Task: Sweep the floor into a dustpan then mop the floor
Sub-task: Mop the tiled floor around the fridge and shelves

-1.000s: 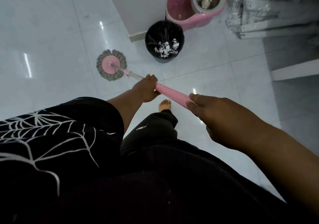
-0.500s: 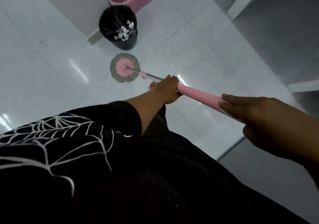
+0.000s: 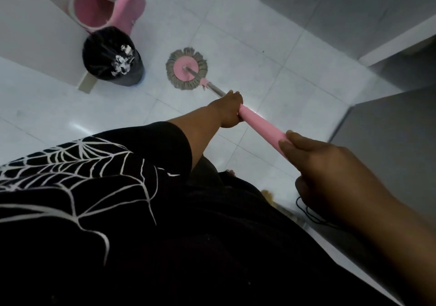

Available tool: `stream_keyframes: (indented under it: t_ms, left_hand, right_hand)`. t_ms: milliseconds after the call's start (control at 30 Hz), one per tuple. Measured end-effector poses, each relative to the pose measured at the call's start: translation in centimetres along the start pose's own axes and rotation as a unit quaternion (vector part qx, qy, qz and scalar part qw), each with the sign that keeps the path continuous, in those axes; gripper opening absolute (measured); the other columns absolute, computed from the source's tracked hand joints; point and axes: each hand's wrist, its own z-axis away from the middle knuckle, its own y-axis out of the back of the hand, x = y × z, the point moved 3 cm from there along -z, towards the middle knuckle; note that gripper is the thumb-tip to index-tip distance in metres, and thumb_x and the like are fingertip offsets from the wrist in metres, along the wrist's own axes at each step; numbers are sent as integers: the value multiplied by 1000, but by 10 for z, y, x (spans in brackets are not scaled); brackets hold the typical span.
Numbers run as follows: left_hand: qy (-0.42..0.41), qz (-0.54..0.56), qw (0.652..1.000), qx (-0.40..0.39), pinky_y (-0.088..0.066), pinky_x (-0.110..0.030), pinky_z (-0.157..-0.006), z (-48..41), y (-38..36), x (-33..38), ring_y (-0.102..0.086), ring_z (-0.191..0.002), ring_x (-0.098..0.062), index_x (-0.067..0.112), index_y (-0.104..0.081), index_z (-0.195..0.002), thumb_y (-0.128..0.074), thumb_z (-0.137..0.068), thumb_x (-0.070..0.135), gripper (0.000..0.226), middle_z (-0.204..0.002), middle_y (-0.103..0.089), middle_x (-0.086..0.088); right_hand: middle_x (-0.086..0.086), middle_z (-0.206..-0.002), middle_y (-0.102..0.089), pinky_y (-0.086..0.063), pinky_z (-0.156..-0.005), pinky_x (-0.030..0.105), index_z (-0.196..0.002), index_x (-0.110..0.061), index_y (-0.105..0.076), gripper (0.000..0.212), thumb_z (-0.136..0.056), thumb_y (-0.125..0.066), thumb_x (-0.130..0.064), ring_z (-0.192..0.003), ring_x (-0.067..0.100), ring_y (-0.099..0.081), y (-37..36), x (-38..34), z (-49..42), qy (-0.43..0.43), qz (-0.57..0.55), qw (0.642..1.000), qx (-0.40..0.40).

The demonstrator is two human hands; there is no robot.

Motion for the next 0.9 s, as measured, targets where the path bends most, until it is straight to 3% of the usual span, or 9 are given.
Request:
stream_keyframes:
  t_ms: [167, 367, 567, 767, 900]
  left_hand:
    - [-6, -1, 1000, 11, -40, -41, -104, -21, 47, -45, -28, -144, -29, 4, -43, -126, -62, -90, 23, 45, -148, -33, -16]
    - [-3, -49, 999, 0, -37, -41, -106, -51, 125, -114, -36, -139, -33, 2, -42, -130, -62, -90, 20, 49, -148, -35, -20]
    - [-19, -82, 996, -28, -35, -43, -110, -76, 184, -160, -29, -143, -31, 2, -43, -129, -63, -90, 22, 48, -143, -37, -18]
    - [-19, -93, 995, -37, -29, -40, -115, -74, 185, -178, -20, -147, -28, 2, -42, -133, -57, -95, 21, 46, -154, -27, -18]
    - [4, -117, 992, -36, -35, -40, -111, -56, 170, -181, -37, -136, -34, 1, -37, -142, -55, -93, 22, 56, -152, -29, -19]
  right_hand:
    - [20, -116, -63, -54, -56, 33, -121, 1, -61, 61, -61, -66, 8, -69, 36, -65, 12, -25, -59, -13, -2, 1000, -17]
    - [13, -128, -54, -49, -66, 30, -133, -7, -51, 61, -73, -57, -2, -83, 32, -63, 36, -68, -155, -18, -34, 999, -18]
    - [12, -140, -45, -49, -75, 31, -139, -9, -44, 58, -81, -52, -4, -98, 32, -62, 52, -97, -223, -46, -68, 997, 0]
    - [15, -134, -52, -53, -76, 34, -137, -8, -49, 58, -79, -54, 1, -94, 35, -64, 47, -118, -224, -72, -103, 992, -1]
    - [14, -134, -51, -54, -74, 35, -135, -8, -51, 57, -79, -52, 2, -92, 35, -64, 30, -140, -204, -85, -111, 990, 6]
